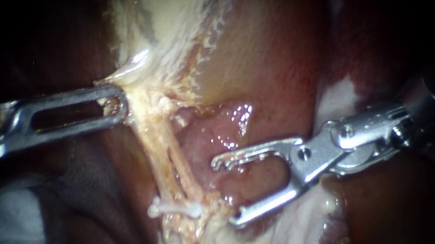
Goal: Going back first clip left tube
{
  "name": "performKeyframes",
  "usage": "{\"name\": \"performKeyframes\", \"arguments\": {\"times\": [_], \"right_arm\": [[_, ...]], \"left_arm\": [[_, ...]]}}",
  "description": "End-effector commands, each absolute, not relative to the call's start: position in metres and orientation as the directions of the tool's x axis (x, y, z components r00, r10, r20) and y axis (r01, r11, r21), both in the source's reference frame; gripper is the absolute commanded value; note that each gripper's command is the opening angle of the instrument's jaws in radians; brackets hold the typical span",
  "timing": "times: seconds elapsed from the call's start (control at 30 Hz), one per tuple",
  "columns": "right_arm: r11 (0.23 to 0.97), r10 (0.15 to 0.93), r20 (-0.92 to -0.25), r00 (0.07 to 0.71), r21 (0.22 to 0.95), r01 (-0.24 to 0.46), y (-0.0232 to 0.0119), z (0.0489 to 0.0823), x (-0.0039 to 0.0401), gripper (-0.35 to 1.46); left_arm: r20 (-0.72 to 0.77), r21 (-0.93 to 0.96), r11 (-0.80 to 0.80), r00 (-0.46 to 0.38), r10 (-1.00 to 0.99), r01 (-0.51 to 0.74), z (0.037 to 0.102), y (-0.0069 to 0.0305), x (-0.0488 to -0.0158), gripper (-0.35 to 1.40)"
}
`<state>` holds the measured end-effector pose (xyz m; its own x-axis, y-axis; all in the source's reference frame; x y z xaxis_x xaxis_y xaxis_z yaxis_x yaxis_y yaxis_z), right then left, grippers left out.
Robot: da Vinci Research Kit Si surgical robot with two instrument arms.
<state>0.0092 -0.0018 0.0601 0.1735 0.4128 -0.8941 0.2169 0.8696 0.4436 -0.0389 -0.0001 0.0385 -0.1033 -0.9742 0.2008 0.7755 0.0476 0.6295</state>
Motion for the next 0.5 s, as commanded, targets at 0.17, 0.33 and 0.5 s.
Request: {"name": "performKeyframes", "arguments": {"times": [0.17, 0.33, 0.5], "right_arm": [[0.895, 0.366, -0.914, 0.175, 0.398, 0.203, -0.0001, 0.0579, 0.0059, 0.60], [0.907, 0.345, -0.921, 0.180, 0.377, 0.190, 0.0010, 0.0560, 0.0034, 0.60], [0.916, 0.328, -0.926, 0.187, 0.360, 0.178, 0.0016, 0.0546, 0.0019, 0.60]], "left_arm": [[0.202, 0.629, 0.048, -0.104, -0.974, 0.776, 0.0387, -0.0002, -0.0390, -0.35], [0.204, 0.627, 0.048, -0.105, -0.973, 0.777, 0.0389, -0.0003, -0.0392, -0.35], [0.205, 0.630, 0.050, -0.104, -0.973, 0.775, 0.0397, -0.0006, -0.0398, -0.35]]}}
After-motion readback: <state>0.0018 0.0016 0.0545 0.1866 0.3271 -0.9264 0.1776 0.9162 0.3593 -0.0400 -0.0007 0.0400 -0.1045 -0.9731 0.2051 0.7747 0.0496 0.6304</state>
